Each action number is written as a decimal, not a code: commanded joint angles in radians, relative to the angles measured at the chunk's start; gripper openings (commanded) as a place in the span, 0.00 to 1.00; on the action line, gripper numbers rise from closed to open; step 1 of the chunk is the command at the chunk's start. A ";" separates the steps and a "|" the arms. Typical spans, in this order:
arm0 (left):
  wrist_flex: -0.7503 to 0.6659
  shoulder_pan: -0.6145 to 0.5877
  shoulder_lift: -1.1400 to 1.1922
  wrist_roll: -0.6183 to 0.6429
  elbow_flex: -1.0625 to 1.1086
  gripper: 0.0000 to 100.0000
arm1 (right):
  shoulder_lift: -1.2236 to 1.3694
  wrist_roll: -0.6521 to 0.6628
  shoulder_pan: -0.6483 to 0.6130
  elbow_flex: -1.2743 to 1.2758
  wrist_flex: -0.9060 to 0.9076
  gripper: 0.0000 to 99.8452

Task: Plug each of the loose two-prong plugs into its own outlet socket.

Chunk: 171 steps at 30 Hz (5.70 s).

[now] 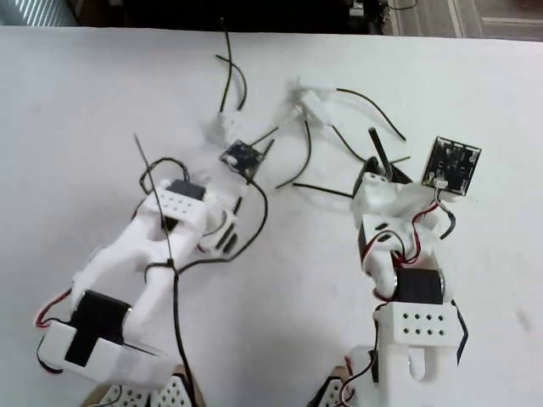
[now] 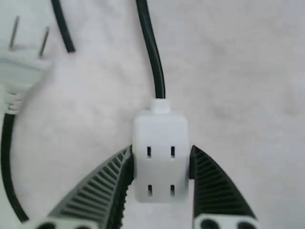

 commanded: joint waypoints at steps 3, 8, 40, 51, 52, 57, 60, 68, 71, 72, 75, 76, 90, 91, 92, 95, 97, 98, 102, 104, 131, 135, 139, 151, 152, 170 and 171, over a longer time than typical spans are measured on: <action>-0.015 0.093 0.008 -0.015 -0.049 0.02 | 0.002 0.011 -0.004 -0.008 -0.019 0.02; -0.017 0.136 0.013 -0.052 -0.120 0.03 | 0.002 0.011 -0.004 -0.008 -0.019 0.02; 0.253 -0.147 -0.455 0.114 -0.196 0.32 | -0.002 0.083 -0.170 -0.015 0.044 0.02; 0.140 -0.473 -0.799 0.107 0.224 0.32 | 0.004 0.221 -0.438 -0.015 0.085 0.02; 0.109 -0.492 -0.800 0.107 0.259 0.32 | 0.004 0.233 -0.467 -0.012 0.085 0.02; -0.029 -0.549 -0.802 0.061 0.411 0.32 | 0.047 0.276 -0.595 -0.014 0.085 0.02; -0.087 -0.550 -0.805 0.058 0.476 0.32 | 0.147 0.282 -0.653 -0.023 0.062 0.02; -0.155 -0.550 -0.805 0.051 0.546 0.32 | 0.418 0.322 -0.728 -0.098 -0.008 0.02; -0.155 -0.550 -0.805 0.051 0.548 0.32 | 0.501 0.330 -0.722 -0.138 -0.008 0.02; -0.155 -0.550 -0.805 0.051 0.548 0.32 | 0.526 0.330 -0.722 -0.149 -0.008 0.02; -0.155 -0.550 -0.805 0.051 0.548 0.32 | 0.585 0.339 -0.719 -0.181 -0.008 0.02; -0.153 -0.550 -0.805 0.051 0.548 0.32 | 0.599 0.358 -0.708 -0.190 -0.008 0.02; -0.150 -0.550 -0.800 0.051 0.549 0.32 | 0.777 0.381 -0.657 -0.199 -0.151 0.02; -0.150 -0.550 -0.800 0.051 0.549 0.32 | 0.783 0.381 -0.657 -0.199 -0.150 0.02; -0.150 -0.550 -0.800 0.051 0.549 0.32 | 0.786 0.381 -0.657 -0.199 -0.147 0.02; -0.150 -0.550 -0.800 0.051 0.549 0.32 | 0.785 0.382 -0.661 -0.204 -0.104 0.02; -0.150 -0.550 -0.800 0.051 0.549 0.32 | 0.792 0.384 -0.662 -0.204 -0.093 0.02; -0.150 -0.550 -0.800 0.051 0.549 0.32 | 0.797 0.385 -0.662 -0.201 -0.096 0.02; -0.150 -0.550 -0.800 0.051 0.549 0.32 | 0.857 0.387 -0.661 -0.206 -0.101 0.02; -0.153 -0.561 -0.800 0.051 0.549 0.32 | 0.888 0.387 -0.662 -0.207 -0.102 0.02; -0.157 -0.582 -0.799 0.051 0.551 0.32 | 0.641 0.698 -0.585 -0.374 0.463 0.43; -0.157 -0.582 -0.799 0.051 0.551 0.32 | 0.771 0.816 -0.561 -0.453 0.487 0.46; -0.158 -0.582 -0.800 0.049 0.560 0.32 | 0.912 0.873 -0.567 -0.548 0.487 0.46; -0.193 -0.579 -0.799 0.049 0.566 0.32 | 1.250 0.953 -0.634 -0.755 0.489 0.46; -0.193 -0.579 -0.799 0.049 0.566 0.32 | 1.268 0.953 -0.636 -0.769 0.487 0.46; -0.192 -0.578 -0.799 0.049 0.566 0.32 | 1.360 0.944 -0.599 -0.927 0.483 0.02; -0.192 -0.578 -0.799 0.049 0.566 0.32 | 1.360 0.944 -0.595 -0.941 0.483 0.02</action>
